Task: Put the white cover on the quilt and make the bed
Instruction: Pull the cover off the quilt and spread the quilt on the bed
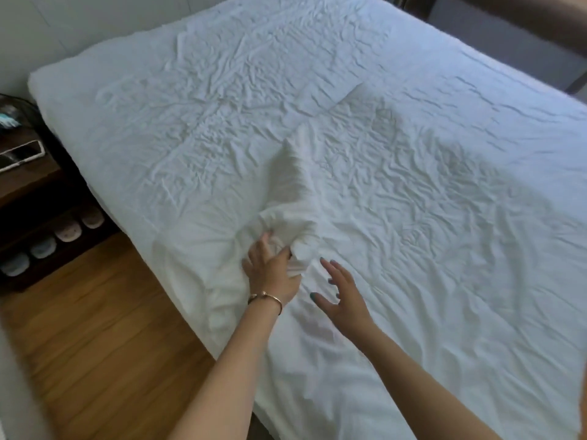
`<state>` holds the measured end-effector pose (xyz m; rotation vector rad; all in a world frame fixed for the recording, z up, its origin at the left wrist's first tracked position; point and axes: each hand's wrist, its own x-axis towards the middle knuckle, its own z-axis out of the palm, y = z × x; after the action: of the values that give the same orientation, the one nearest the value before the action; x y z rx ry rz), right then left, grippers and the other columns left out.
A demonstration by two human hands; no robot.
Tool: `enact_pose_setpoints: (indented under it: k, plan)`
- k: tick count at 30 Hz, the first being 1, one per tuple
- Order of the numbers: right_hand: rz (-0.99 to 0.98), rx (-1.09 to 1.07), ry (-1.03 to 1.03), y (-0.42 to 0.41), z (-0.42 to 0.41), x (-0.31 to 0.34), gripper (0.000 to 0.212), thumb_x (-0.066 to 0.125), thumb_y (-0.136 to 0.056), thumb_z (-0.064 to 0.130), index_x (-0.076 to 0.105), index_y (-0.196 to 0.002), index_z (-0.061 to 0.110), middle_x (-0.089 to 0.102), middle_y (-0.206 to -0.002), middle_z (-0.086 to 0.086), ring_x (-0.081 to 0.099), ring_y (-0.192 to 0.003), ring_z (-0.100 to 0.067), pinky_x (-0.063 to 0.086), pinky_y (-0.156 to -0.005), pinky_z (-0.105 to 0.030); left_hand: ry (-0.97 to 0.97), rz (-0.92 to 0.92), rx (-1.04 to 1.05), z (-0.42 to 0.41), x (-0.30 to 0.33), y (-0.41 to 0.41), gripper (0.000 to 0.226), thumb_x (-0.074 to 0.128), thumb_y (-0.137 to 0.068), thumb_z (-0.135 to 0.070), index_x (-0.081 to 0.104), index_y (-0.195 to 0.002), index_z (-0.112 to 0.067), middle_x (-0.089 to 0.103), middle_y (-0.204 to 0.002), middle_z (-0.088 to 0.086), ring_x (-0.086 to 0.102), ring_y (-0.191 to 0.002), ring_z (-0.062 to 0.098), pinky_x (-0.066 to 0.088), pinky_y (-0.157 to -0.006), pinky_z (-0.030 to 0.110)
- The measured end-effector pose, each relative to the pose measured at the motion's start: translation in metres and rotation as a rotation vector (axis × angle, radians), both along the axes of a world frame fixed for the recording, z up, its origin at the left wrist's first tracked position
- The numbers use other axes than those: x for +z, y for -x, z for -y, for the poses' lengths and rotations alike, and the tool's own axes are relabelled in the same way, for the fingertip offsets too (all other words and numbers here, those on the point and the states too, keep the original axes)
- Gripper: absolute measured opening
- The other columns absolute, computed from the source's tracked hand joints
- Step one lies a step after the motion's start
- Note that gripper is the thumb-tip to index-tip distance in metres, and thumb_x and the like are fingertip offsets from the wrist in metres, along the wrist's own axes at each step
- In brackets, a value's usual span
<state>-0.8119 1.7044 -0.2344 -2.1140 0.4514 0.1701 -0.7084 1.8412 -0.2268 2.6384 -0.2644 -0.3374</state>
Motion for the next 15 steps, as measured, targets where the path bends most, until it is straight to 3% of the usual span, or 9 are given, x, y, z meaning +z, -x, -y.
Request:
enact_pose_setpoints:
  k: [2, 6, 9, 12, 14, 15]
  plan:
    - [0.021, -0.138, -0.132, 0.04, 0.028, 0.008, 0.069, 0.072, -0.087, 0.032, 0.031, -0.139, 0.05, 0.039, -0.14, 0.017, 0.057, -0.109, -0.002, 0.047, -0.083, -0.013, 0.038, -0.028, -0.12, 0.04, 0.007, 0.044, 0.051, 0.071, -0.075, -0.029, 0.056, -0.124, -0.03, 0.038, -0.135, 0.002, 0.049, -0.117, 0.029, 0.045, -0.093, 0.038]
    - [-0.027, -0.303, -0.37, 0.132, 0.087, 0.011, 0.073, 0.061, -0.071, 0.068, 0.025, -0.134, 0.058, 0.056, -0.132, 0.01, 0.066, -0.1, -0.007, 0.05, -0.081, -0.02, 0.3, -0.113, -0.202, 0.125, 0.022, 0.139, 0.053, 0.078, -0.073, -0.025, 0.056, -0.121, -0.026, 0.048, -0.119, -0.002, 0.059, -0.1, 0.022, 0.046, -0.079, 0.025]
    - [-0.011, -0.291, -0.422, 0.2, 0.136, 0.013, 0.078, 0.046, -0.072, 0.073, 0.017, -0.142, 0.054, 0.056, -0.129, 0.017, 0.061, -0.112, -0.009, 0.05, -0.095, -0.033, 0.505, -0.156, -0.195, 0.186, 0.03, 0.203, 0.058, 0.082, -0.069, -0.015, 0.057, -0.122, -0.02, 0.05, -0.118, 0.002, 0.057, -0.104, 0.02, 0.041, -0.084, 0.017]
    - [0.01, -0.288, -0.516, 0.254, 0.175, 0.03, 0.081, 0.04, -0.084, 0.077, 0.015, -0.153, 0.043, 0.042, -0.149, 0.012, 0.047, -0.132, -0.012, 0.045, -0.101, -0.038, 0.683, -0.266, -0.128, 0.227, 0.045, 0.262, 0.073, 0.081, -0.073, -0.008, 0.045, -0.134, -0.022, 0.05, -0.116, -0.007, 0.054, -0.102, 0.006, 0.046, -0.083, 0.013]
    - [0.014, -0.293, -0.539, 0.281, 0.193, 0.048, 0.071, 0.038, -0.091, 0.066, 0.007, -0.153, 0.047, 0.033, -0.153, 0.014, 0.043, -0.135, -0.013, 0.044, -0.104, -0.042, 0.719, -0.361, -0.077, 0.241, 0.047, 0.287, 0.085, 0.074, -0.077, 0.0, 0.029, -0.146, -0.024, 0.05, -0.116, -0.013, 0.055, -0.1, 0.002, 0.046, -0.073, 0.008]
    - [0.023, -0.323, -0.559, 0.291, 0.202, 0.055, 0.069, 0.04, -0.093, 0.059, 0.002, -0.15, 0.052, 0.035, -0.151, 0.015, 0.046, -0.133, -0.014, 0.045, -0.104, -0.044, 0.684, -0.368, -0.071, 0.245, 0.044, 0.294, 0.077, 0.071, -0.078, -0.003, 0.035, -0.143, -0.024, 0.054, -0.115, -0.01, 0.058, -0.101, 0.007, 0.045, -0.072, 0.009]
